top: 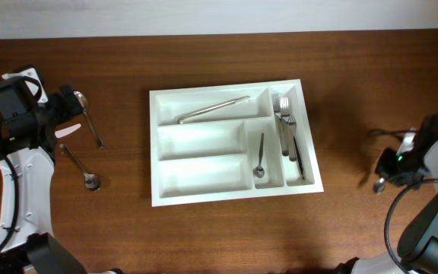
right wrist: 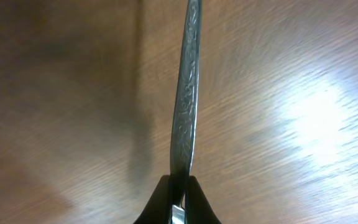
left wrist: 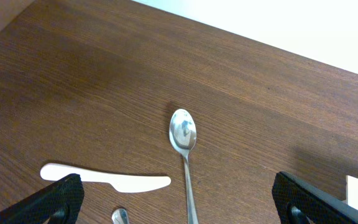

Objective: Pack container

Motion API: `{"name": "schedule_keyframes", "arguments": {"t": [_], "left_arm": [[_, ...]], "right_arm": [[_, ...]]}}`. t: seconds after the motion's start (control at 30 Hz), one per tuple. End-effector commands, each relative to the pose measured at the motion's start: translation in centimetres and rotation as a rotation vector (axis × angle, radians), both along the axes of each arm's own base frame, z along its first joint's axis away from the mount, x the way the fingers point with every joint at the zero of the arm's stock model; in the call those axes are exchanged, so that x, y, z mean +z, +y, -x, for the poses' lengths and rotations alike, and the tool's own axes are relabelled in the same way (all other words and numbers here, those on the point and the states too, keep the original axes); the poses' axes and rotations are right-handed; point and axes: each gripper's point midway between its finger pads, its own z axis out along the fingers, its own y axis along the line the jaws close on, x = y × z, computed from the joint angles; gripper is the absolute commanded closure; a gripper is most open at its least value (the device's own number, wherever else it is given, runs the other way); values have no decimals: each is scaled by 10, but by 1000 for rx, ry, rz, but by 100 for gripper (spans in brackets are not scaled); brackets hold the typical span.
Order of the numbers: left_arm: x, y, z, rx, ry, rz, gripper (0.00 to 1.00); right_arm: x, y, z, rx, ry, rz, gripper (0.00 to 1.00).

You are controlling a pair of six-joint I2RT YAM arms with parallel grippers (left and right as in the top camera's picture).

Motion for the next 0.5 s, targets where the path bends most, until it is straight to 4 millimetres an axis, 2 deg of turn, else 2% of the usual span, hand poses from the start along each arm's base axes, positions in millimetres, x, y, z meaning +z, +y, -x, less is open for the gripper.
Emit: {"name": "schedule_keyframes", "arguments": {"t": [0.0,0.13,0.3,0.47], "left_arm": [[7,5,-3,11,-13,-10,1],[7,5,-3,10,-13,-11,1],[7,5,-3,11,-13,-10,1],[7,5,-3,11,-13,-10,1]], "right_arm": [[38,-6,-24,6,-71,19,96],[76,14,-42,83,-91,25,96],[113,78,-73,283,-137,25,96],[119,149,-96,488,-191,39,96]]}}
